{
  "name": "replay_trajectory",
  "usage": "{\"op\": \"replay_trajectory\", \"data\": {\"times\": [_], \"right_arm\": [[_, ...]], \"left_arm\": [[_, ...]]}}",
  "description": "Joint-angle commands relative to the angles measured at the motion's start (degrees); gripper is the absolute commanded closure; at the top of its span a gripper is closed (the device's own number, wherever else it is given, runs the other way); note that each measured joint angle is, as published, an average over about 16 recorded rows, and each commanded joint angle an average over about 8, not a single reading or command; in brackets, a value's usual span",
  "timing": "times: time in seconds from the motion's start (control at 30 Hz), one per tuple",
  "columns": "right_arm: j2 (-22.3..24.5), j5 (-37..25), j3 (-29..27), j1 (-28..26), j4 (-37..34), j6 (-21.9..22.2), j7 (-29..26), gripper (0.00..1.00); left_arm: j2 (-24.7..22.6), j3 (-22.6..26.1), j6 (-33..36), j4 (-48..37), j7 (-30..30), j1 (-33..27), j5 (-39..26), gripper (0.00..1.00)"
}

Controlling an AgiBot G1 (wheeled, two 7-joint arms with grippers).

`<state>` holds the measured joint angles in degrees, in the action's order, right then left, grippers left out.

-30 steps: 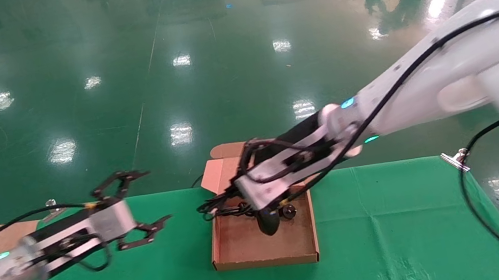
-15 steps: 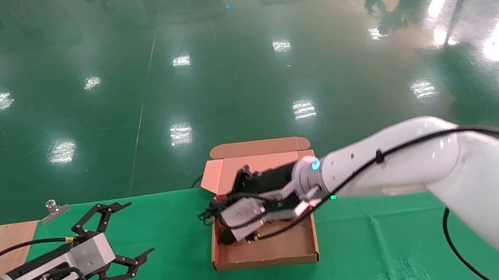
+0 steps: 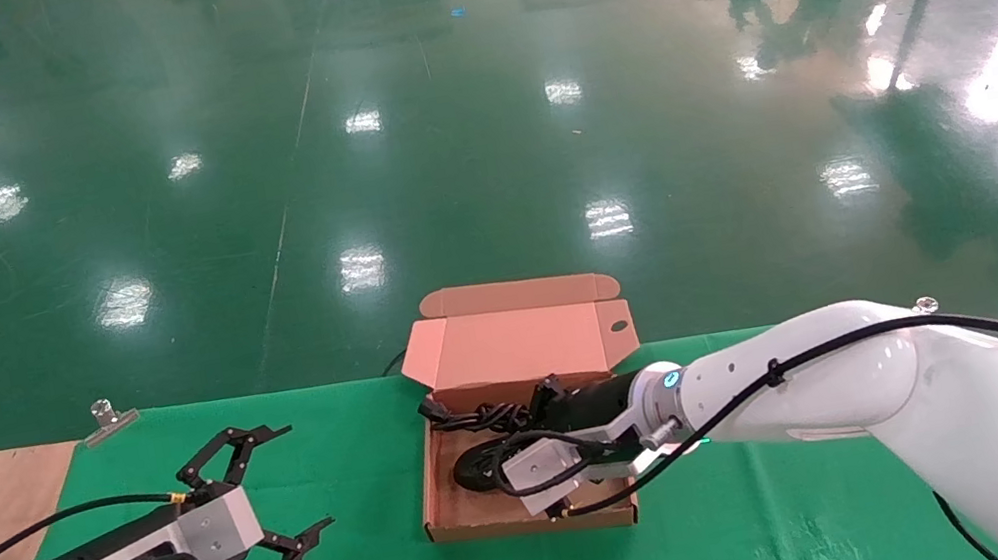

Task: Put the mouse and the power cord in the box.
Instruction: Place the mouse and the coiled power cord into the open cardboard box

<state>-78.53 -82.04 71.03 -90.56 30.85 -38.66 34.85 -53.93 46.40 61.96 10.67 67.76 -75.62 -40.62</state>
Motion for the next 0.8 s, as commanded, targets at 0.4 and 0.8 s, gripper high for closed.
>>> {"op": "replay_trajectory", "data": {"times": [0.4, 0.8], "right_arm": [[0.0, -0.1, -0.4, -0.2, 0.0, -0.3, -0.1, 0.00], [2.0, 1.5, -2.8, 0.9, 2.0, -2.4, -1.9, 0.00]], "left_arm": [[0.0, 0.0, -0.1, 0.2, -0.1, 0.0, 0.0, 0.00], [1.0, -1.7, 1.0, 3.8, -4.5, 0.7, -0.2, 0.00]]}}
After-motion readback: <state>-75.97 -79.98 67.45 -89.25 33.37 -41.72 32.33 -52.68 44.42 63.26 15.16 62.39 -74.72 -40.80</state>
